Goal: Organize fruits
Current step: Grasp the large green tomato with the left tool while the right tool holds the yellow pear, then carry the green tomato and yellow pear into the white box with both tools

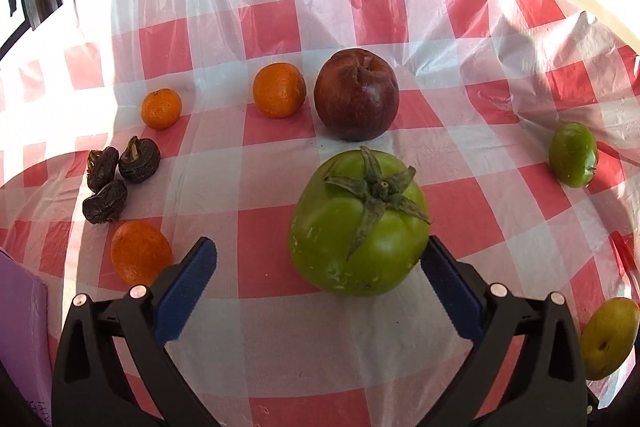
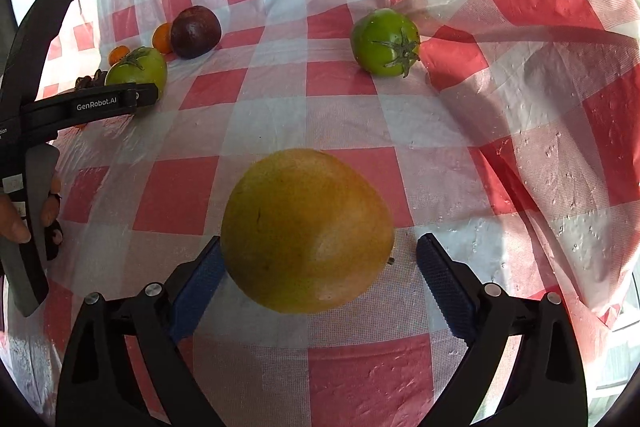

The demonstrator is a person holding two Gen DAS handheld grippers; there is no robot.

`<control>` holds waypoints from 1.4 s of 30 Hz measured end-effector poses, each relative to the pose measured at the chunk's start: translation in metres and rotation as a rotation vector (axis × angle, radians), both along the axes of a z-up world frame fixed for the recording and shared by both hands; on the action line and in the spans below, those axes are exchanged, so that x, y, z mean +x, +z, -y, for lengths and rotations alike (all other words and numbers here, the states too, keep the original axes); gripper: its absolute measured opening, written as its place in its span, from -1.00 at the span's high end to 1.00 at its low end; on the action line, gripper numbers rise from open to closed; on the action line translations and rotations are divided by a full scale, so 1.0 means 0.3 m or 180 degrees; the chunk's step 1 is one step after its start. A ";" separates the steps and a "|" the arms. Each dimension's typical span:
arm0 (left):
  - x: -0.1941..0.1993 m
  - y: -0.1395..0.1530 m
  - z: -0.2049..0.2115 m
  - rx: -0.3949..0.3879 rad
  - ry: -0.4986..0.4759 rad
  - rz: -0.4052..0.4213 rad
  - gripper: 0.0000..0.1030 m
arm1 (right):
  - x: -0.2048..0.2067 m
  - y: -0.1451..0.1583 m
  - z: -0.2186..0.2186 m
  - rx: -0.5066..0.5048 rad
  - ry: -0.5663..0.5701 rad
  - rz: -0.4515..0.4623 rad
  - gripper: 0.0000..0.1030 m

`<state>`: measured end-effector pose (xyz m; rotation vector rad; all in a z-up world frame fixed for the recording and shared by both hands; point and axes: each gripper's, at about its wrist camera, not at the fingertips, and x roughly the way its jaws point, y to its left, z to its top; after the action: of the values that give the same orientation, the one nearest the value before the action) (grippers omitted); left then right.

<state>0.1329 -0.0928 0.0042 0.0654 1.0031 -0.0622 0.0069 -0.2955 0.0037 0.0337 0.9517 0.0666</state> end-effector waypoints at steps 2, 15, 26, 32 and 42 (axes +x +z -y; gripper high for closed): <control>0.032 -0.008 0.020 0.0080 -0.0044 0.0017 -0.96 | 0.007 0.008 -0.002 -0.0011 0.0022 0.0054 -0.56; 0.007 0.002 0.061 -0.0168 -0.0649 -0.0286 -0.21 | 0.003 0.025 -0.009 0.0080 -0.0039 -0.0090 -0.25; -0.395 0.157 -0.042 -0.0361 -0.0356 -0.0664 -0.21 | -0.157 0.072 -0.124 0.0517 -0.0043 -0.0587 -0.25; -0.483 0.393 -0.173 -0.0405 -0.0294 -0.0376 -0.21 | -0.173 0.220 -0.323 0.0672 0.0268 -0.0427 -0.25; -0.541 0.635 -0.702 -0.0138 0.0084 0.0099 -0.22 | -0.151 0.517 -0.747 0.0938 0.0848 0.0050 -0.25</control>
<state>-0.0295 0.1176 0.1946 0.0136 0.9709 -0.0588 -0.0383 -0.0714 0.1587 0.1780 0.9200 0.4523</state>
